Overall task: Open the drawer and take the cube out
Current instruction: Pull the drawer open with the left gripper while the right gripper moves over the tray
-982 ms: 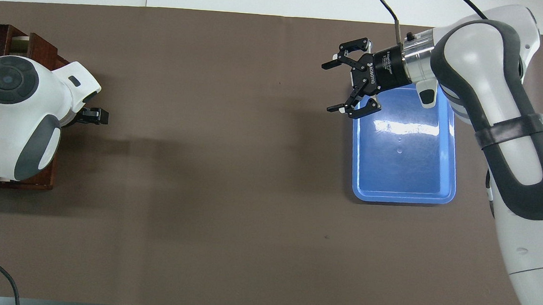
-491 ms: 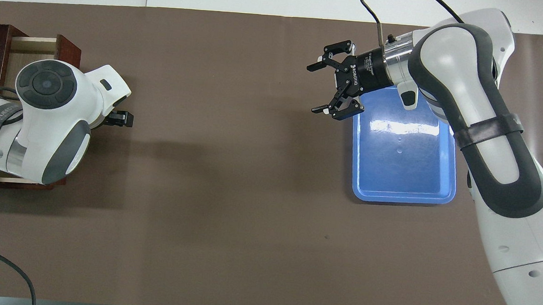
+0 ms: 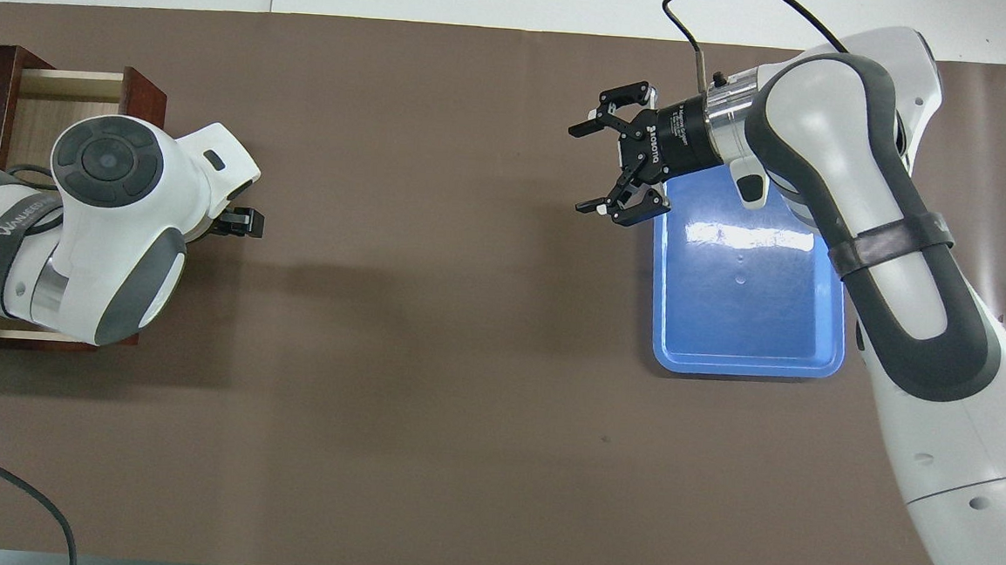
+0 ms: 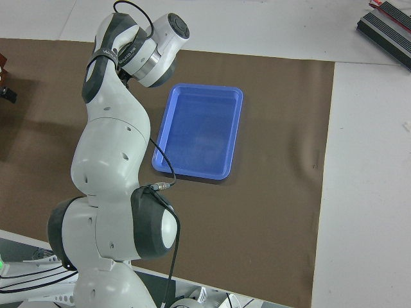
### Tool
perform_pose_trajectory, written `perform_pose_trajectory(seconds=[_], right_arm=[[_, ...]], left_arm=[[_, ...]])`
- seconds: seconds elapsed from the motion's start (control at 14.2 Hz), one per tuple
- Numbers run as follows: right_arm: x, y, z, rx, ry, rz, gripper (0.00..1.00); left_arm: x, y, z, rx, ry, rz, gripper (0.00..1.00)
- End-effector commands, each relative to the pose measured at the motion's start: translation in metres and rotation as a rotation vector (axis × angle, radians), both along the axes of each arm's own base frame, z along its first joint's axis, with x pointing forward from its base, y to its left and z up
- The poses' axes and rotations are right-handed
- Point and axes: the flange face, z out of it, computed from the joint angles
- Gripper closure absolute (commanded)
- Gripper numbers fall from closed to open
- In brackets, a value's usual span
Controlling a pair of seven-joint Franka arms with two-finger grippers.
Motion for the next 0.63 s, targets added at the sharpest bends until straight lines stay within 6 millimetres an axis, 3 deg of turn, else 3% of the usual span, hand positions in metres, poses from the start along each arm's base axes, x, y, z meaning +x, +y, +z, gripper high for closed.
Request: perform_pose_trajectory(seconds=[0.0, 0.56], right_arm=[[-0.007, -0.01, 0.003, 0.014, 0.011, -0.028, 0.0], [-0.006, -0.015, 0.002, 0.014, 0.014, -0.035, 0.0]], left_arm=[[-0.002, -0.023, 0.001, -0.031, 0.005, 0.038, 0.0], [-0.009, -0.048, 0.002, -0.049, -0.002, 0.037, 0.0]])
